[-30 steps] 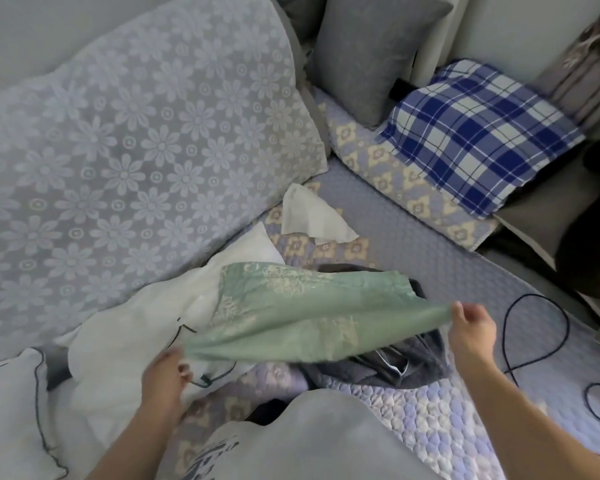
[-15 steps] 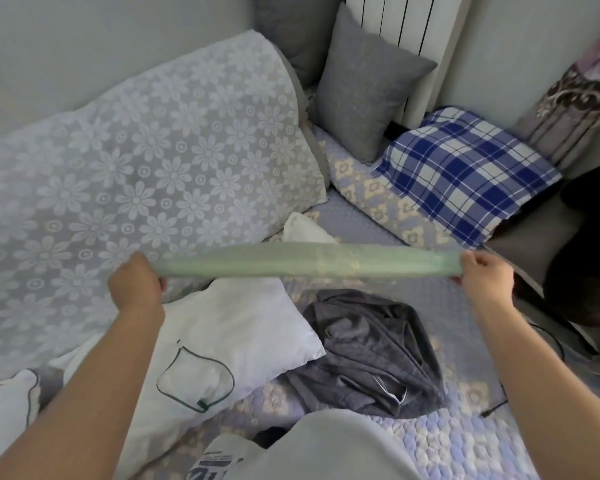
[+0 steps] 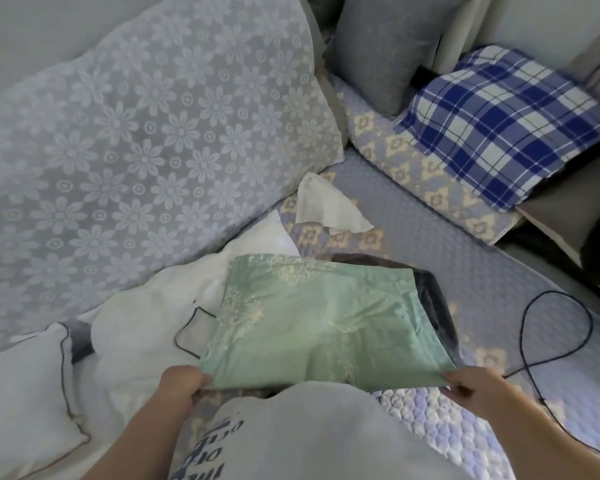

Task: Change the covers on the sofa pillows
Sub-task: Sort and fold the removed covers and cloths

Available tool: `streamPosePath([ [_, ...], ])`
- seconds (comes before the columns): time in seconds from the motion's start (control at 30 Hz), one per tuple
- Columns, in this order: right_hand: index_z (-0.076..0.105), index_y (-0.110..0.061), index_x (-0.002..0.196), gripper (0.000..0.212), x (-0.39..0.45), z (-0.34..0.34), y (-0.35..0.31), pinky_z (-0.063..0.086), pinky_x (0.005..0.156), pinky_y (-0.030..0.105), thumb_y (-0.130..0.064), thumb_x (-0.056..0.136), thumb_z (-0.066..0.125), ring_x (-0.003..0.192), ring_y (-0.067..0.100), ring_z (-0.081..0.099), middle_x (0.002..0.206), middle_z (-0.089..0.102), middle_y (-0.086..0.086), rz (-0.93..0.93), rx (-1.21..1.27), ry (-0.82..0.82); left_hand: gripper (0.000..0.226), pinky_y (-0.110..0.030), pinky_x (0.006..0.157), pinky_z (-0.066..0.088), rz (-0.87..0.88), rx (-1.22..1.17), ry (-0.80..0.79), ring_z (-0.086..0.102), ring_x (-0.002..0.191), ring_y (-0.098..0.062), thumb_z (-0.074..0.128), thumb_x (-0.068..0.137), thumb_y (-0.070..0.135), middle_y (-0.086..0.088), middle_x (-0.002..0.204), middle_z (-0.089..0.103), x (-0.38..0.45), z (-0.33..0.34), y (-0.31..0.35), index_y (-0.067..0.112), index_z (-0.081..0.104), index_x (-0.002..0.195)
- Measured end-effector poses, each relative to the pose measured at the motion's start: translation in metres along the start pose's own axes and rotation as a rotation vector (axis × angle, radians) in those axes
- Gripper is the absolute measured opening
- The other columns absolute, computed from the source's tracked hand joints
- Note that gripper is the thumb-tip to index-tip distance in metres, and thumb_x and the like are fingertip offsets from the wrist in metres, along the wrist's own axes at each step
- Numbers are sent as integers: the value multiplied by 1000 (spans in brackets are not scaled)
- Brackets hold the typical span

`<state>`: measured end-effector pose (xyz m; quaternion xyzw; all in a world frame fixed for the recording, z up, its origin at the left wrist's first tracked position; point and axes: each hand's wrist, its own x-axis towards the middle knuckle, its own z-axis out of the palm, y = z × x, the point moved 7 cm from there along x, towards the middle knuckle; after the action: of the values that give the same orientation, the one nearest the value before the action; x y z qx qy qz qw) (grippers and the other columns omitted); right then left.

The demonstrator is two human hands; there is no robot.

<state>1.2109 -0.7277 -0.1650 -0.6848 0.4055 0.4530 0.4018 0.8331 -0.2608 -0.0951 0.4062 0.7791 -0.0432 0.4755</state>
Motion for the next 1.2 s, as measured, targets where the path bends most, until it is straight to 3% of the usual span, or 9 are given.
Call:
streamPosePath([
  [0.13, 46, -11, 77, 24, -41, 6, -22, 50, 44, 26, -7, 97, 59, 29, 9, 42, 49, 42, 5, -31, 168, 0, 11, -21, 39, 47, -42, -253, -92, 47, 61, -22, 59, 89, -10, -15, 75, 51, -35, 6, 24, 0, 57, 86],
  [0.2, 52, -6, 79, 19, -79, 14, -56, 47, 37, 21, -10, 94, 62, 35, 13, 48, 62, 47, 9, -217, 269, 47, 7, -23, 45, 50, 70, -372, -108, 50, 65, -21, 57, 92, -3, -15, 82, 56, -65, 13, 55, 2, 58, 89],
  [0.3, 60, 1, 89, 15, -149, 40, -109, 40, 43, 29, -13, 94, 63, 58, 22, 47, 73, 52, 15, -613, 211, 80, 9, -36, 74, 51, 321, -495, -215, 62, 83, -27, 52, 95, -1, -20, 97, 65, -133, 39, 106, 0, 59, 101],
  [0.4, 61, -11, 89, 6, -228, 90, -133, 38, 50, 30, -13, 94, 63, 59, 20, 47, 65, 52, 6, -939, 60, -26, 7, -35, 69, 48, 509, -515, -345, 63, 75, -23, 54, 94, 3, -15, 89, 68, -205, 68, 137, 8, 58, 93],
  [0.53, 63, -26, 106, 15, -314, 159, -115, 46, 67, 16, -21, 93, 67, 73, 3, 58, 89, 64, -12, -1244, -213, -190, 8, -35, 68, 53, 611, -472, -529, 68, 78, -21, 58, 94, 4, -14, 91, 71, -275, 103, 149, 7, 61, 101],
  [0.67, 62, -31, 104, 13, -345, 180, -94, 46, 80, 9, -20, 95, 63, 96, -5, 60, 101, 66, -15, -1258, -216, -281, 10, -34, 66, 54, 552, -514, -595, 67, 79, -21, 55, 98, 8, -11, 86, 69, -297, 107, 145, 6, 60, 106],
  [0.87, 59, -25, 81, 15, -349, 177, -94, 44, 73, 12, -20, 92, 68, 85, 2, 58, 89, 62, -7, -1301, -230, -193, 15, -26, 63, 56, 508, -596, -615, 71, 80, -17, 48, 102, 4, -15, 90, 71, -305, 105, 140, -5, 56, 112],
  [1.07, 56, -19, 75, 20, -346, 162, -99, 40, 69, 18, -20, 92, 66, 79, 7, 56, 85, 57, -4, -1285, -99, -28, 12, -25, 62, 52, 602, -456, -479, 66, 75, -11, 47, 103, 14, -9, 90, 68, -302, 100, 144, 8, 56, 108],
  [1.2, 57, -22, 74, 20, -347, 170, -101, 43, 69, 16, -16, 91, 66, 79, 7, 57, 85, 59, -3, -1297, -209, -127, 12, -28, 67, 53, 613, -466, -535, 68, 80, -16, 47, 104, 12, -15, 92, 68, -304, 107, 143, 3, 55, 107],
])
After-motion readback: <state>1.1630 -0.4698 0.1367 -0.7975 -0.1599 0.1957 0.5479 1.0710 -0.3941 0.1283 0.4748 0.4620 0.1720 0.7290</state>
